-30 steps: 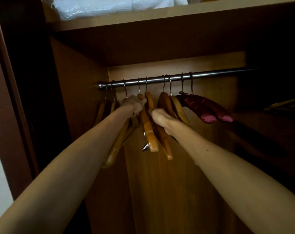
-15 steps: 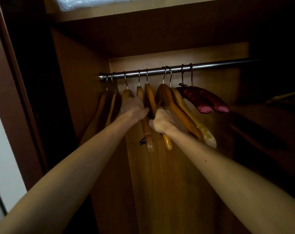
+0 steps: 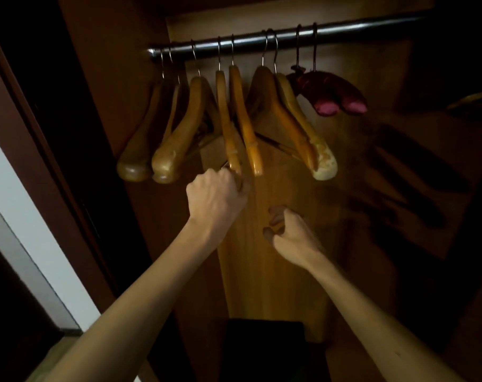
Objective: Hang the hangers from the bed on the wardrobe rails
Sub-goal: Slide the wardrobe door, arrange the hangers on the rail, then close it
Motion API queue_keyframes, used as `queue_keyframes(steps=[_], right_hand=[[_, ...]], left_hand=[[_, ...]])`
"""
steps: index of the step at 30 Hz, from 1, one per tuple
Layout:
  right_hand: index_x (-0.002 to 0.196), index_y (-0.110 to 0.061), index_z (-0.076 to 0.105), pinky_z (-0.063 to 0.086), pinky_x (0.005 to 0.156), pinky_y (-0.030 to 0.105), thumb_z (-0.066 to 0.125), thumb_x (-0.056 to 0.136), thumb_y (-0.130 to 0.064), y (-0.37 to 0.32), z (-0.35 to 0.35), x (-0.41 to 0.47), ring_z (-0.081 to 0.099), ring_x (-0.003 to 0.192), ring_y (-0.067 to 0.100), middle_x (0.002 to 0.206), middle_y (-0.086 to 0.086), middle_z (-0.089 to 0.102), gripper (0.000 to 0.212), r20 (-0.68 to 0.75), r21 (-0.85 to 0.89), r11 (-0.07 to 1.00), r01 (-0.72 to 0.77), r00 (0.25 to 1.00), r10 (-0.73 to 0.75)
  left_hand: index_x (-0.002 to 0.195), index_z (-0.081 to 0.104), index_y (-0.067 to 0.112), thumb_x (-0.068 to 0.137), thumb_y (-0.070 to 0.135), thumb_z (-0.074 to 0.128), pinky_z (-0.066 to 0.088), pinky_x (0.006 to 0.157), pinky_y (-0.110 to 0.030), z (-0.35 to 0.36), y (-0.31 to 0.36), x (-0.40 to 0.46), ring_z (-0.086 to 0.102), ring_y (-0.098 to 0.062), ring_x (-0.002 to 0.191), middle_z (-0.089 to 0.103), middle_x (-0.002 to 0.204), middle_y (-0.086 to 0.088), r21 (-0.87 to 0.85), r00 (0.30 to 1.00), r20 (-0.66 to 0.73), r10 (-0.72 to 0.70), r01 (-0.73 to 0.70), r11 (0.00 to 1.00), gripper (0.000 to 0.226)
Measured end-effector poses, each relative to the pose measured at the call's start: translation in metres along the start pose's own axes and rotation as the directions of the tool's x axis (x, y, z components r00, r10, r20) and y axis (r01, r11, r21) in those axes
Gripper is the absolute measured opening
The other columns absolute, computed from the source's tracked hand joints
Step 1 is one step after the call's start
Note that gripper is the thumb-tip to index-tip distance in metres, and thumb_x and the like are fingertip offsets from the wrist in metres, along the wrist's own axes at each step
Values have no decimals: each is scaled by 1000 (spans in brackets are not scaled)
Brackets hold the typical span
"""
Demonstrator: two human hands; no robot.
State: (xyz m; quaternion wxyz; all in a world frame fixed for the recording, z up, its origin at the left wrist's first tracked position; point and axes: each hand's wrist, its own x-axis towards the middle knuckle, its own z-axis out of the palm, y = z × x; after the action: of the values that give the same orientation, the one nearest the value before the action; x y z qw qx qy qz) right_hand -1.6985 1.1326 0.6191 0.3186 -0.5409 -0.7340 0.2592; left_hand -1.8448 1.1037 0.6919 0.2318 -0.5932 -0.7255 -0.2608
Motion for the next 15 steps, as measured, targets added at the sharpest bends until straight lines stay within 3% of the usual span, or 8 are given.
queue_keyframes(steps=[5, 9, 11, 15], right_hand=[[117, -27, 67, 53, 94, 36, 64, 88, -23, 67, 1, -45, 62, 109, 17, 113, -8, 69, 29, 60, -28, 993, -118, 991, 119], [83, -30, 65, 47, 73, 28, 57, 86, -11, 121, -14, -84, 61, 84, 16, 82, -12, 63, 21, 47, -26, 961, -276, 960, 276], [66, -30, 54, 46, 66, 31, 53, 87, -10, 147, -20, -99, 58, 74, 18, 71, -10, 58, 29, 25, -30, 935, -354, 935, 355], [75, -22, 55, 53, 66, 36, 51, 89, -14, 193, -35, -126, 64, 78, 24, 80, 0, 62, 17, -30, -86, 870, -486, 874, 485]], left_hand=[[85, 64, 16, 97, 48, 52, 57, 59, -33, 54, 33, -63, 65, -18, 65, 64, 77, 1, -109, 959, 266, 96, -70, 992, 37], [93, 63, 17, 99, 41, 50, 41, 59, -33, 93, 93, -109, 62, -22, 73, 62, 84, -2, -215, 856, 369, 363, -301, 929, 27], [104, 62, 16, 101, 36, 49, 46, 63, -35, 109, 125, -128, 66, -25, 81, 66, 93, -5, -289, 774, 395, 495, -407, 866, 25], [123, 59, 13, 100, 34, 55, 56, 74, -37, 139, 185, -157, 68, -25, 90, 68, 103, -8, -422, 646, 443, 621, -461, 780, 31]])
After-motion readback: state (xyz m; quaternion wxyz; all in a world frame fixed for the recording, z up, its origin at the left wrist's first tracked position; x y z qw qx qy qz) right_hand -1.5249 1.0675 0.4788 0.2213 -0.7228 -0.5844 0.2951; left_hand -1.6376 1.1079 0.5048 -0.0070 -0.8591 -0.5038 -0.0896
